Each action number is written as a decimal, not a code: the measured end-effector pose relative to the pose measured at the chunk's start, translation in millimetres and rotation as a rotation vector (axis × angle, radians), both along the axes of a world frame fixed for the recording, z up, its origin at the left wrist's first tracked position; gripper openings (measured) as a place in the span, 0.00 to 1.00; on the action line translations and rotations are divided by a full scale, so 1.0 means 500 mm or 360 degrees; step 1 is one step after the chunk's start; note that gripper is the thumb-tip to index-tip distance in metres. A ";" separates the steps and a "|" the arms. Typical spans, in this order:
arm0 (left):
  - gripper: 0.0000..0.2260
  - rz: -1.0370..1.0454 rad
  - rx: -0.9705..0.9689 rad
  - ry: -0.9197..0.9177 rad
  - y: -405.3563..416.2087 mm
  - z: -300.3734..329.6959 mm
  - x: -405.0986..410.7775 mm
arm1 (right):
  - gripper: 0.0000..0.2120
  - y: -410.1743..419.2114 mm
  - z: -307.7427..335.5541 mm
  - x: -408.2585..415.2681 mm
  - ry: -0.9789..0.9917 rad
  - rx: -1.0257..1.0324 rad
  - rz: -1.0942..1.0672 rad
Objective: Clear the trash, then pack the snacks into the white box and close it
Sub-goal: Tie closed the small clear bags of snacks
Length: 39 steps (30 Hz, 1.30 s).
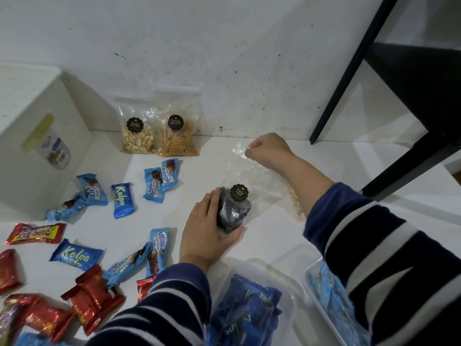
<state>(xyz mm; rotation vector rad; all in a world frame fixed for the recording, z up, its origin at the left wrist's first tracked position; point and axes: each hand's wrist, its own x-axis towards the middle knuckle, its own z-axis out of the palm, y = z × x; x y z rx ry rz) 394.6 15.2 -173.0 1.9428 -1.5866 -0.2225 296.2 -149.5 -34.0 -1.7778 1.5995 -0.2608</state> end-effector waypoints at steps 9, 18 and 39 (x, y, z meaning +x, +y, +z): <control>0.44 0.0003 -0.0005 -0.0001 -0.002 -0.003 0.001 | 0.10 0.007 -0.003 0.012 0.0044 -0.0098 -0.0027; 0.43 0.0020 -0.0033 0.0001 -0.001 -0.004 0.000 | 0.09 0.012 0.002 0.025 0.0060 -0.0126 -0.0024; 0.41 0.0006 -0.0060 0.0039 0.003 -0.002 0.000 | 0.10 0.025 -0.003 -0.098 0.0116 -0.0145 0.0057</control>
